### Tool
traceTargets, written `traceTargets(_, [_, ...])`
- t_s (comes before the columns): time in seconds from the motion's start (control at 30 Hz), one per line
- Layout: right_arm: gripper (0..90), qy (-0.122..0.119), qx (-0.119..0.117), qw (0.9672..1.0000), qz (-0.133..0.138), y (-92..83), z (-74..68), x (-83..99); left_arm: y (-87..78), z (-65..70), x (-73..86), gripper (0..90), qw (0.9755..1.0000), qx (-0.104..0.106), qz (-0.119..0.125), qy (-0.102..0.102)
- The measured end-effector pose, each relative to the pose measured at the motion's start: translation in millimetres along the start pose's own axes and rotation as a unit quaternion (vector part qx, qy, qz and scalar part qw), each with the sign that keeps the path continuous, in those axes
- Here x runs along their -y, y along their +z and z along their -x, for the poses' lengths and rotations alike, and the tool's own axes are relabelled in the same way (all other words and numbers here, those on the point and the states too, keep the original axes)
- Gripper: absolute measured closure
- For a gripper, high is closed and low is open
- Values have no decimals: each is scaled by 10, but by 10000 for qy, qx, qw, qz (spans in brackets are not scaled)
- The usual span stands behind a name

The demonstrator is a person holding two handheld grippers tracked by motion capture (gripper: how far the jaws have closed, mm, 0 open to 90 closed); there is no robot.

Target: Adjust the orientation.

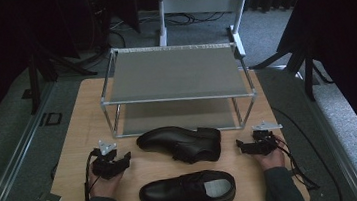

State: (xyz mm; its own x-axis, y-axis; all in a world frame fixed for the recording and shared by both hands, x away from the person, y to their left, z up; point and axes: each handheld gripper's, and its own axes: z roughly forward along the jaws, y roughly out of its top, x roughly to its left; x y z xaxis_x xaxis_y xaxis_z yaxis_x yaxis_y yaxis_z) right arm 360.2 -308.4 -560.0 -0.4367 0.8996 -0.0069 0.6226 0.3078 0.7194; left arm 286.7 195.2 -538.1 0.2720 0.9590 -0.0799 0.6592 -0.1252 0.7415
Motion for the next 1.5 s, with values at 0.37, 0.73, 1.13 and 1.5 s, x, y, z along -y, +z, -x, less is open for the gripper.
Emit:
traceTargets(0.37, [173, -22, -32, 10000, -71, -92, -19, 61, -492, 292, 113, 434, 9946, 659, 342, 723])
traceTargets(0.73, [310, -248, 6, 9997, 63, -335, -98, 92, -782, 593, 377, 192, 9823, 1237, 136, 1399])
traceTargets(1.13, [302, -347, 6, 9990, 265, -532, -172, 106, -607, 857, 760, 103, 9758, 1501, -320, 1561])
traceTargets(1.5, [303, -671, -164, 9970, 354, -574, -359, 6, -486, 823, 519, 139, 9766, 1316, -118, 1698])
